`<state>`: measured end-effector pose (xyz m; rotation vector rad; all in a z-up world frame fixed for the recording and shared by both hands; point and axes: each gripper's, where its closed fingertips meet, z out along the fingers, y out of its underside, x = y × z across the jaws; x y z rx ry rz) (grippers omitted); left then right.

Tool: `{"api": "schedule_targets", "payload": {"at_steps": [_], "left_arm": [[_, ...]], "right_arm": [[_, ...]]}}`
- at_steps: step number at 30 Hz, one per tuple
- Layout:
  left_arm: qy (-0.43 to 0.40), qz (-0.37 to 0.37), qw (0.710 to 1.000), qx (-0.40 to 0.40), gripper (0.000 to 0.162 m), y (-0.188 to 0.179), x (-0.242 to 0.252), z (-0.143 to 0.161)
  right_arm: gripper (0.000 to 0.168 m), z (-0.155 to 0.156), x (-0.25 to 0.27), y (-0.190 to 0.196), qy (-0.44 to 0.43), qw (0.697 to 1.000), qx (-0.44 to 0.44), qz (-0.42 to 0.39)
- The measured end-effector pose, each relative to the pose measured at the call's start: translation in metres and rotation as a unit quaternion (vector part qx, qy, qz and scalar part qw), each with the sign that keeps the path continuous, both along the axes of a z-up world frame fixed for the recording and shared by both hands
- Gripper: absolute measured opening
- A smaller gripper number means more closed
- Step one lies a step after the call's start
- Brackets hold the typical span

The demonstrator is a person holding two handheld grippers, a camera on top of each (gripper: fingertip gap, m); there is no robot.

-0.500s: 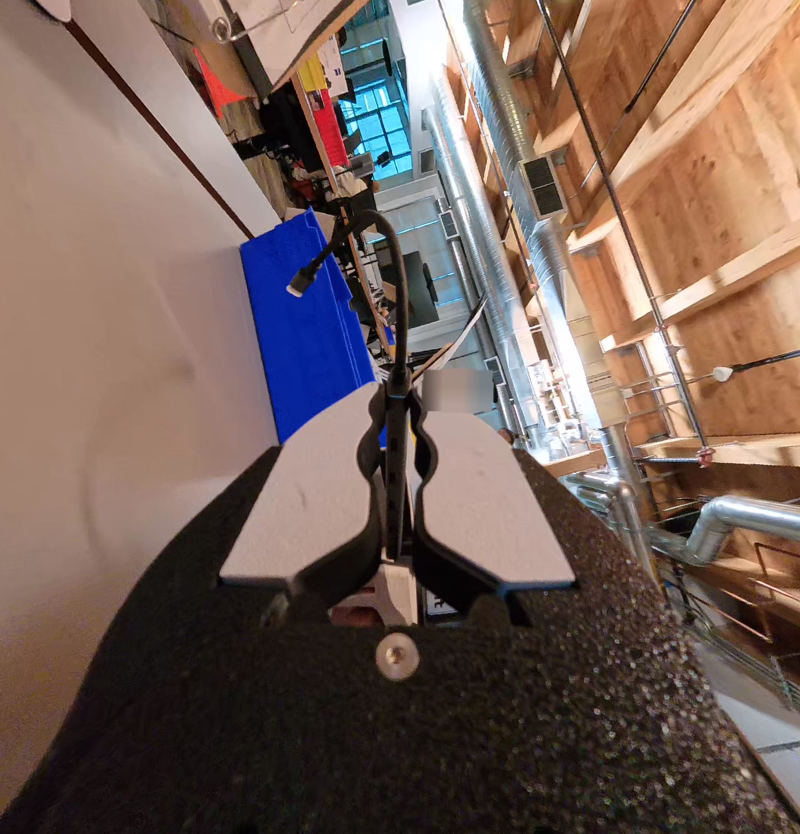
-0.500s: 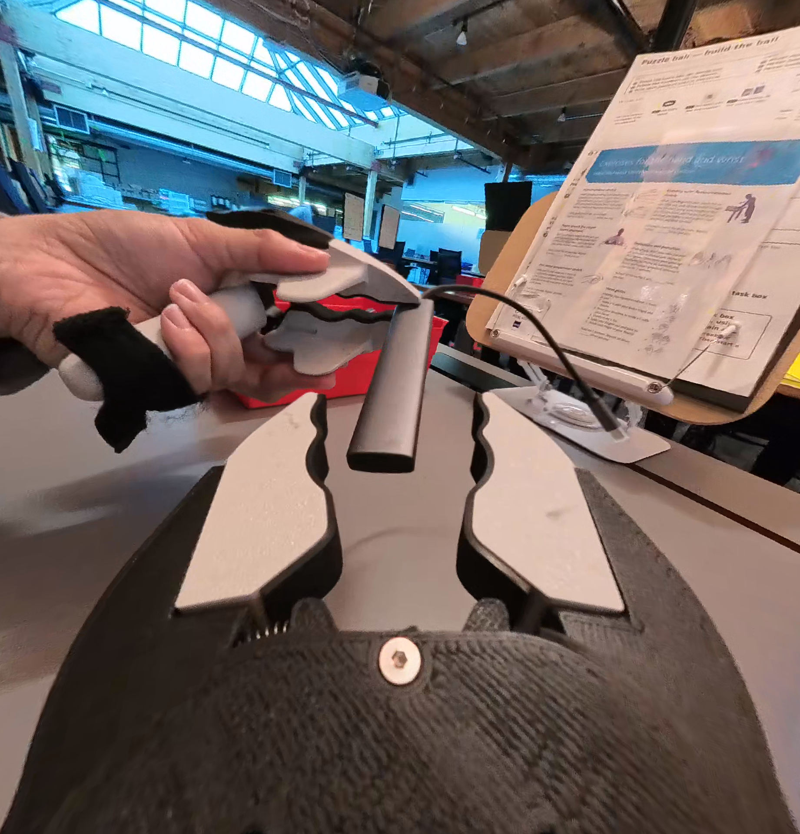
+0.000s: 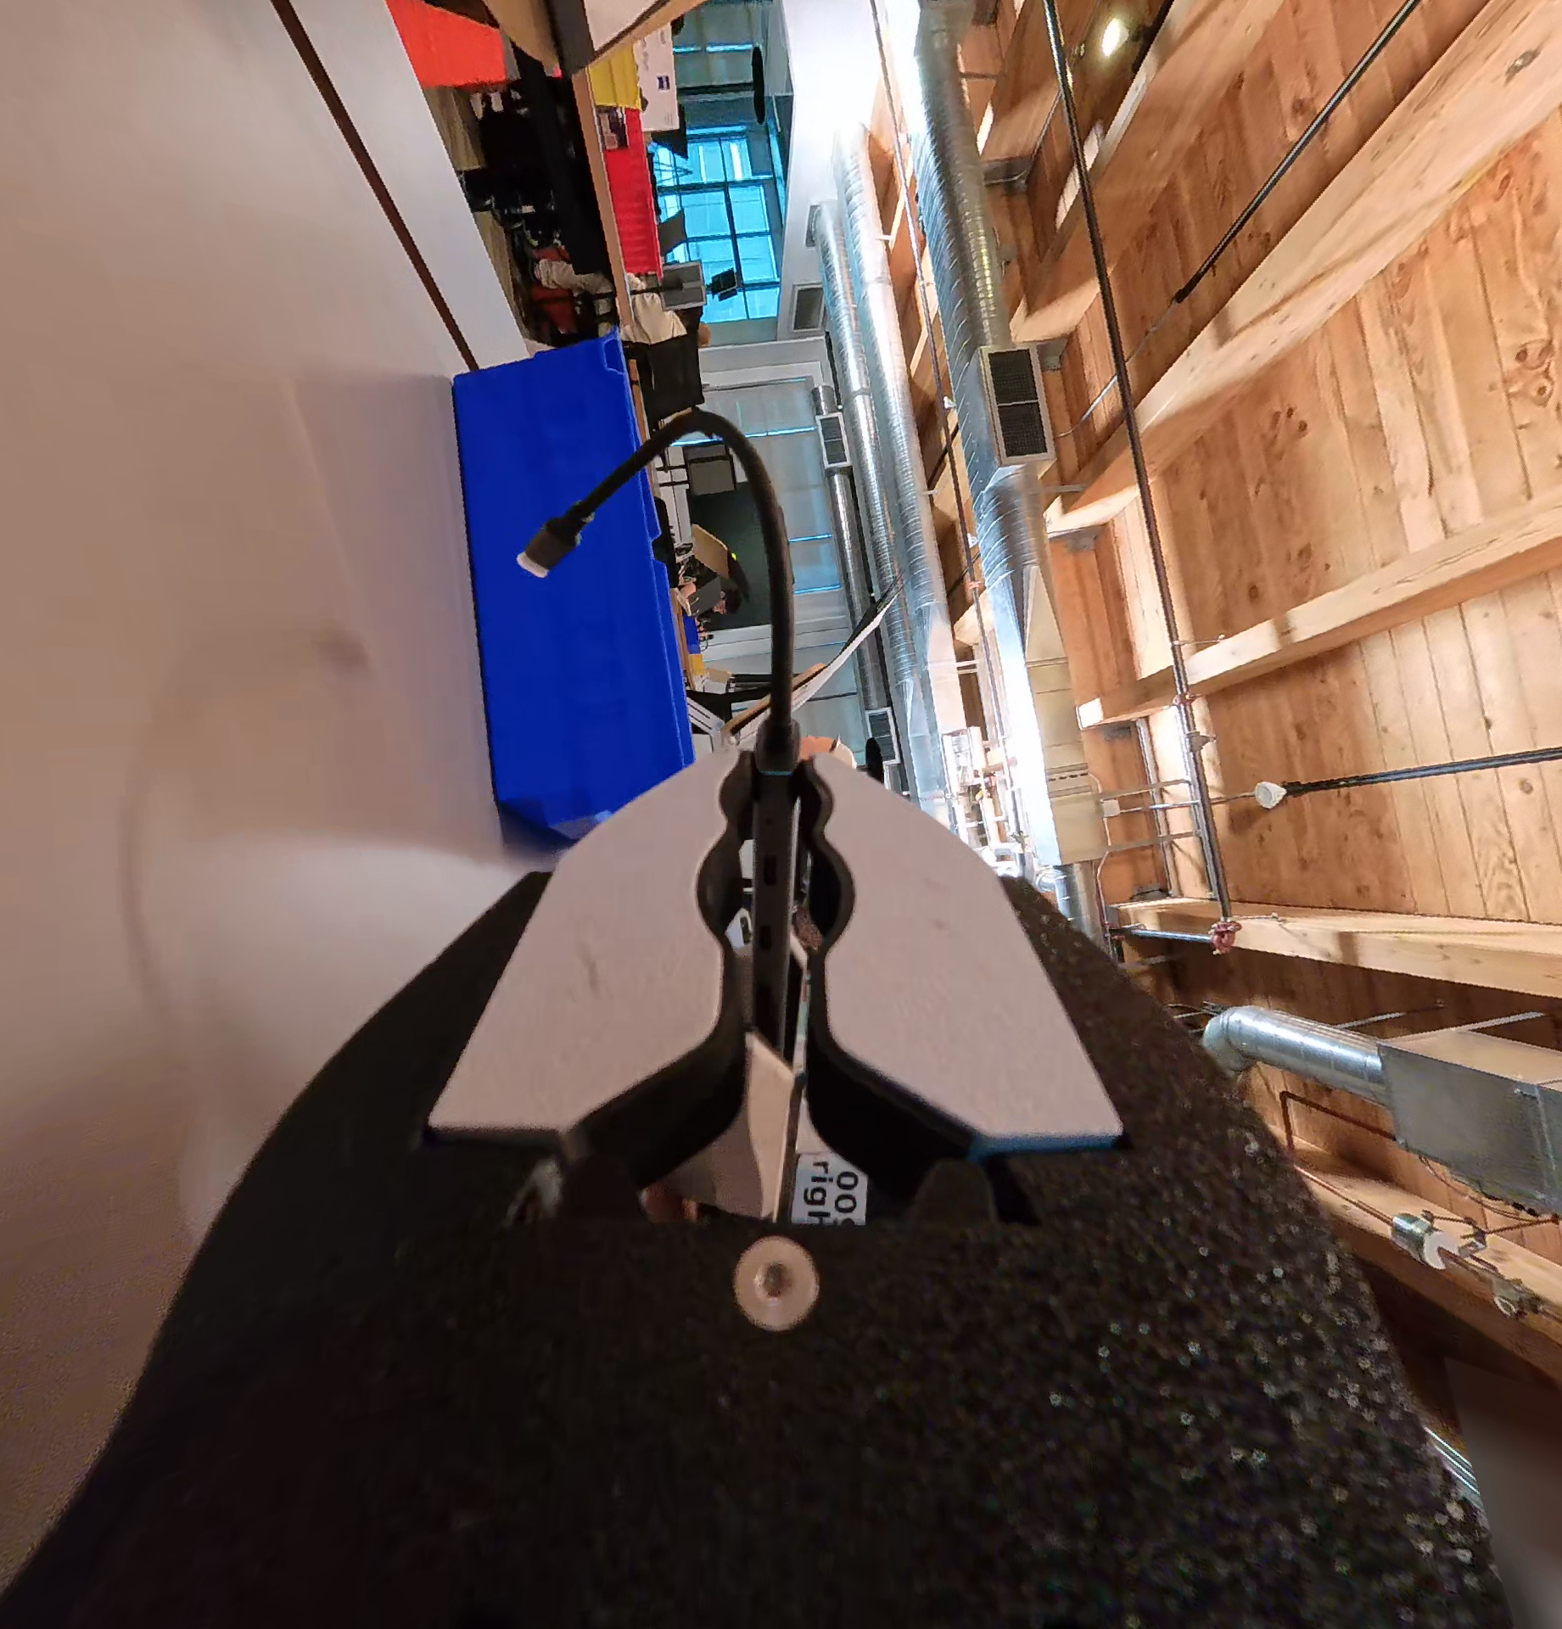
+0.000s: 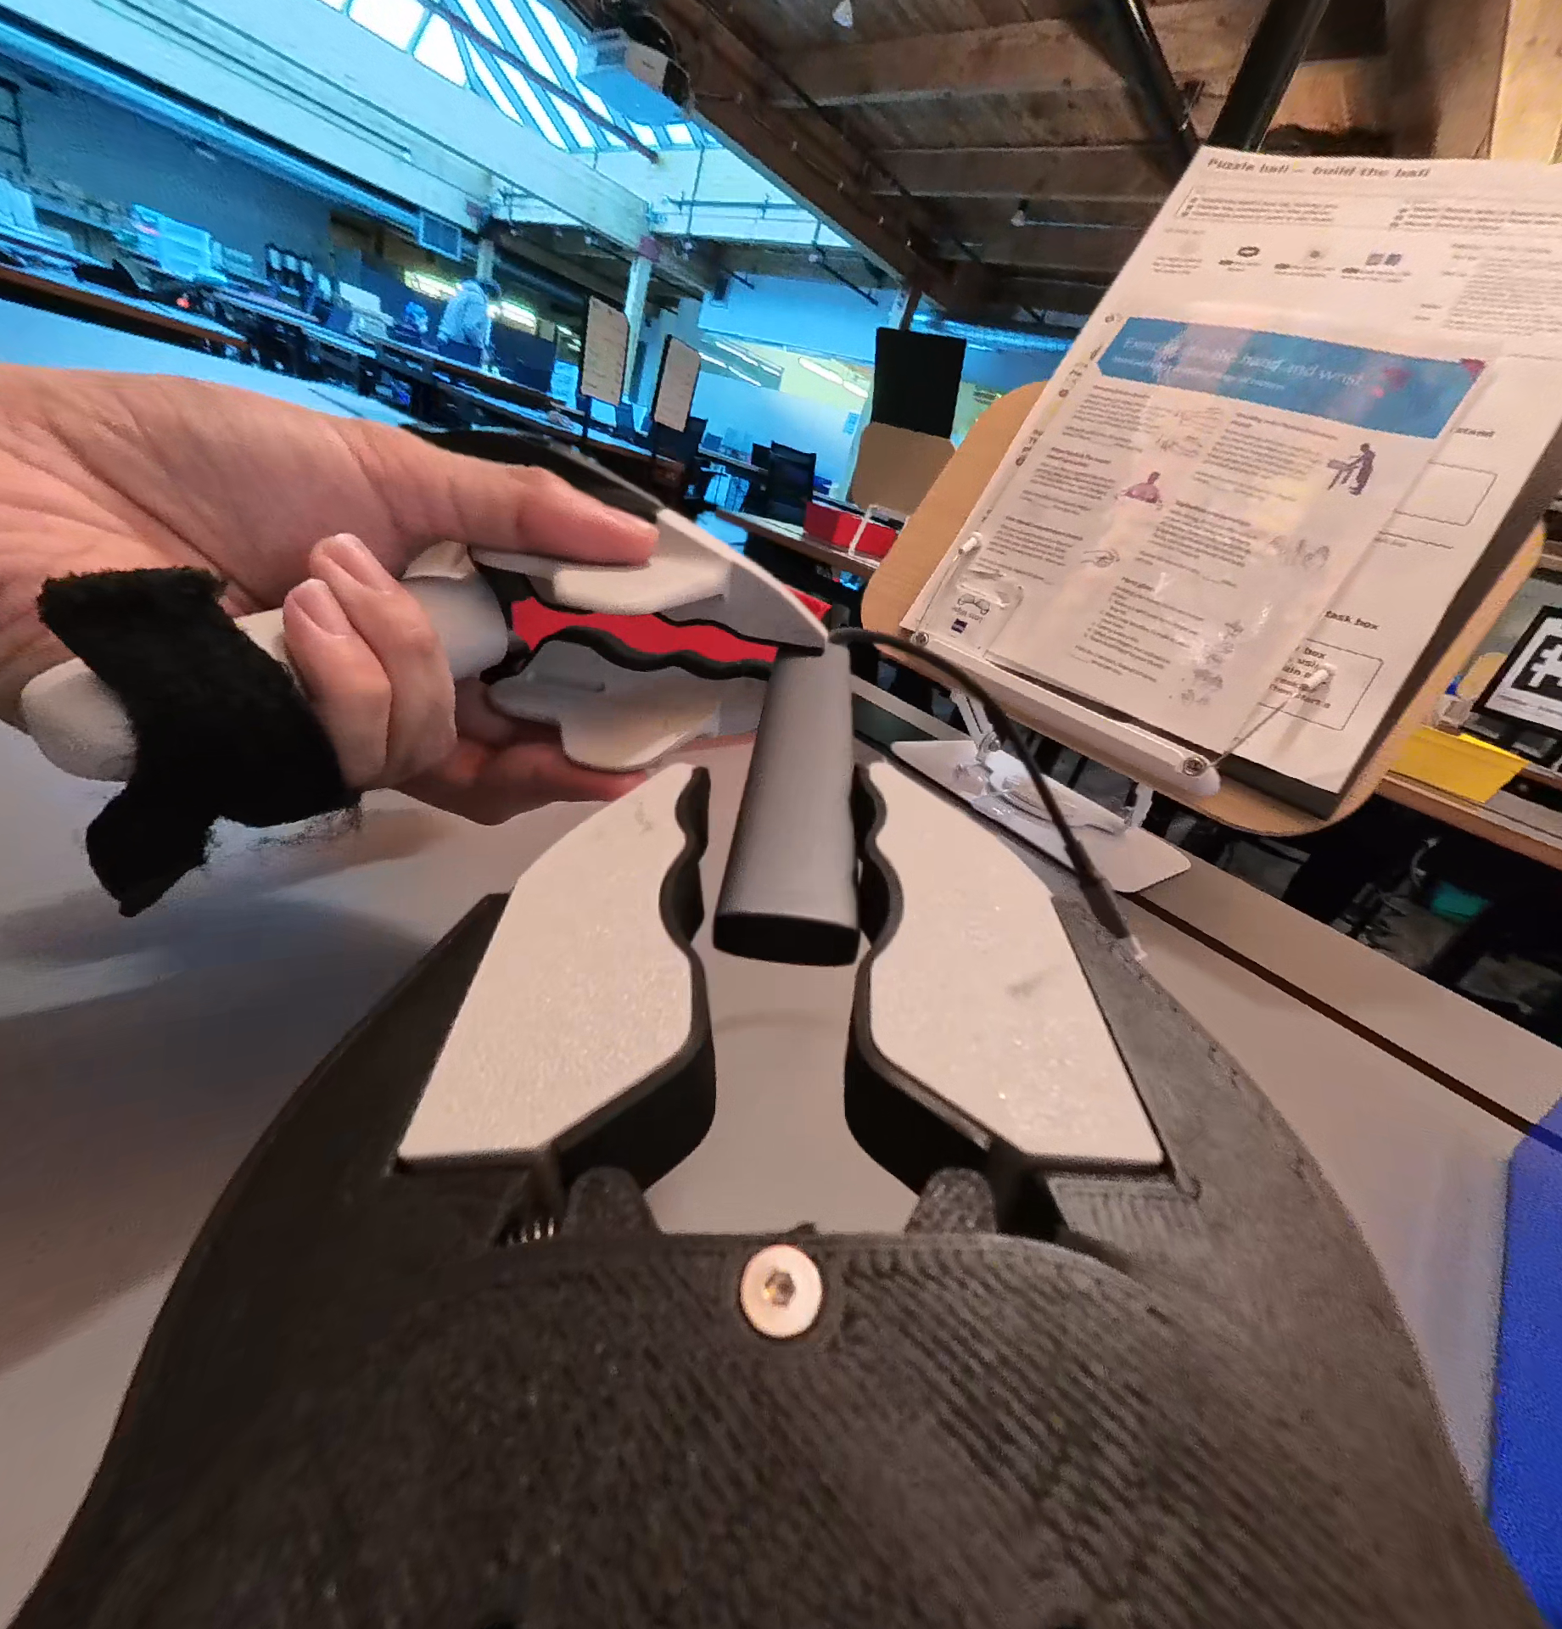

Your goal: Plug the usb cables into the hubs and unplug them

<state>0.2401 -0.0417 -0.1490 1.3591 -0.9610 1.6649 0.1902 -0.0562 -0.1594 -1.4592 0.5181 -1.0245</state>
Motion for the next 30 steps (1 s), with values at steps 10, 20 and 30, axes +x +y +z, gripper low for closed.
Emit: {"api": "schedule_targets", "payload": {"at_steps": [10,20,30], "left_arm": [[-0.033,0.013,0.997,0.064,0.009,-0.002,0.002,-0.007],[-0.347,0.084,0.899,0.253,0.013,0.032,-0.002,0.037],[-0.483,0.028,0.644,0.593,0.021,0.137,-0.020,-0.008]], "right_arm": [[0.024,-0.007,0.006,-0.006,0.039,0.998,0.051,0.002],[0.024,0.003,0.010,-0.036,0.094,0.969,0.224,0.052],[0.024,-0.001,0.017,-0.037,0.087,0.977,0.194,-0.007]]}}
